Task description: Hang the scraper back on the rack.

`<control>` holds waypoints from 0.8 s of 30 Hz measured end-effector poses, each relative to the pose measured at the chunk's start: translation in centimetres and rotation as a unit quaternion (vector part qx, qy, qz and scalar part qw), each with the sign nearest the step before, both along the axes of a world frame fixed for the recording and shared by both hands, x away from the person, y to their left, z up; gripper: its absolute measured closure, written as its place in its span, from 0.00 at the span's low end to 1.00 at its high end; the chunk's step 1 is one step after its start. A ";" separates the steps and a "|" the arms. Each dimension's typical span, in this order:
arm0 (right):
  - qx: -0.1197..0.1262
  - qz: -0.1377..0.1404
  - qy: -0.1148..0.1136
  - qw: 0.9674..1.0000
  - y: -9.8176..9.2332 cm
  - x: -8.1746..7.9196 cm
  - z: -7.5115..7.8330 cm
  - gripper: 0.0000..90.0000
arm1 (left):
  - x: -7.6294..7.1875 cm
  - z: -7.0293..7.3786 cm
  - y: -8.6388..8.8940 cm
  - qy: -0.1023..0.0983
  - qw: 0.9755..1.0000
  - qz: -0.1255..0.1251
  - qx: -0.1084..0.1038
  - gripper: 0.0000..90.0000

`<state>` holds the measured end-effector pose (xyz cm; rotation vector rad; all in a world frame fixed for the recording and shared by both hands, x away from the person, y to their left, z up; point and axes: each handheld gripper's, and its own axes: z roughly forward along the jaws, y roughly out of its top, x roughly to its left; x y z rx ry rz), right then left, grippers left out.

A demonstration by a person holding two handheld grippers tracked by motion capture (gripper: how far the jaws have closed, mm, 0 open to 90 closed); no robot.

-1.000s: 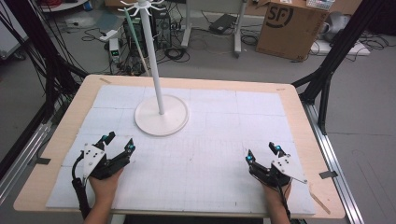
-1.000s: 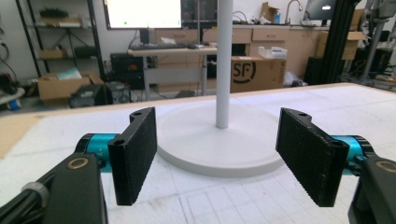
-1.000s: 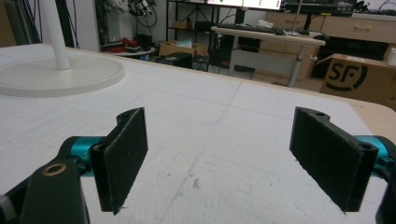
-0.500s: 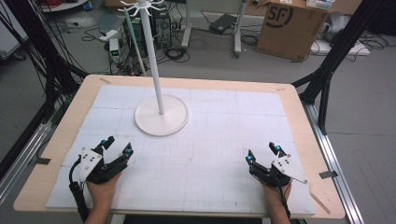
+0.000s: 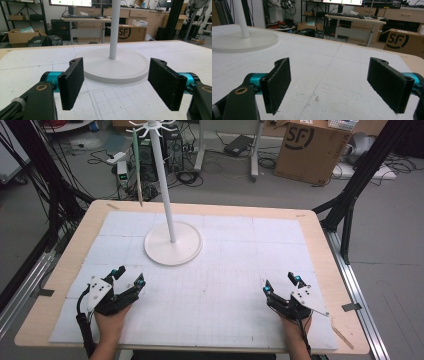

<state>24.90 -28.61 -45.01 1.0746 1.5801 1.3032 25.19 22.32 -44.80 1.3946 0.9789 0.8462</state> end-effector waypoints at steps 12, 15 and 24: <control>0.001 0.001 -0.002 1.000 0.0 0.0 0.0 0.21 | 0.0 0.0 0.0 -0.002 1.000 -0.002 -0.002 0.33; 0.002 0.000 -0.003 1.000 0.0 0.0 0.0 0.21 | 0.0 0.0 0.1 -0.002 1.000 0.000 -0.004 0.33; -0.001 0.002 -0.004 1.000 0.0 0.0 0.0 0.21 | 0.0 0.0 0.0 -0.002 1.000 0.001 -0.005 0.33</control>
